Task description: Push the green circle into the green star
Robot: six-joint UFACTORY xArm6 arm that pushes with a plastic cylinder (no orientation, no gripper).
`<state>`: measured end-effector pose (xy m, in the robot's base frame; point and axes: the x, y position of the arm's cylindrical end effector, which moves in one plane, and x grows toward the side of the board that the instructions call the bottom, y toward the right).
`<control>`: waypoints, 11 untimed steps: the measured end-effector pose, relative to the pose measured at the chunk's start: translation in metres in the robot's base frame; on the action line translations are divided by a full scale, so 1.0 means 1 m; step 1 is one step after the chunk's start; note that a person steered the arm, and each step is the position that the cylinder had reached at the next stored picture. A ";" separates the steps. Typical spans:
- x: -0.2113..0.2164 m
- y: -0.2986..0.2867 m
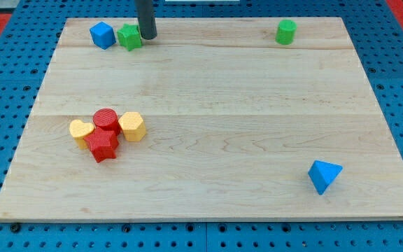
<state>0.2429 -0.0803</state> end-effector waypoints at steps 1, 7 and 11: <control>0.067 0.125; -0.044 0.180; 0.021 -0.013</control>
